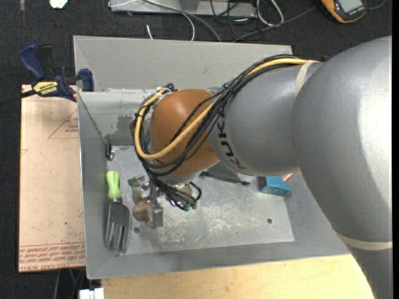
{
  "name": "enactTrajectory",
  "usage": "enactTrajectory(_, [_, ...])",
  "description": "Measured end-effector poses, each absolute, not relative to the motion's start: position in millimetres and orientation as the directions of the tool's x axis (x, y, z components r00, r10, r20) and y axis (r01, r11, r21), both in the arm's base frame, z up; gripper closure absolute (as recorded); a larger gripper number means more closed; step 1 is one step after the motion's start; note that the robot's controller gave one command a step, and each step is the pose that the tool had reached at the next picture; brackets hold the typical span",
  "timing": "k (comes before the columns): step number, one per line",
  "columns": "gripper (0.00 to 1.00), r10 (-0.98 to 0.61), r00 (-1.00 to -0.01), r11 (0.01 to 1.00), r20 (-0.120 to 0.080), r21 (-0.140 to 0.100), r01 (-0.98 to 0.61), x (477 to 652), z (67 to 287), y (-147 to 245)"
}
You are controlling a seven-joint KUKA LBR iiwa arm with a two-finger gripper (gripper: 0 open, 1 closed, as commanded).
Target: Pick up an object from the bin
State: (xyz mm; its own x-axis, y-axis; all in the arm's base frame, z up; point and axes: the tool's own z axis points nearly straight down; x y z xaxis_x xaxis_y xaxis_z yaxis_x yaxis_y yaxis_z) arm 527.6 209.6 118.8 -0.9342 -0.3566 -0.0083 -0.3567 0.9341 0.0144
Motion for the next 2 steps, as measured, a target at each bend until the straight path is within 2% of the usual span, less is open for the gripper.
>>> enactTrajectory(1, [1.00,-0.617,-0.787,0.787,-0.007,0.013,-0.617,532.7,90,156])
enactTrajectory(2, [1.00,-0.627,-0.779,0.779,-0.010,0.016,-0.627,525.1,152,170])
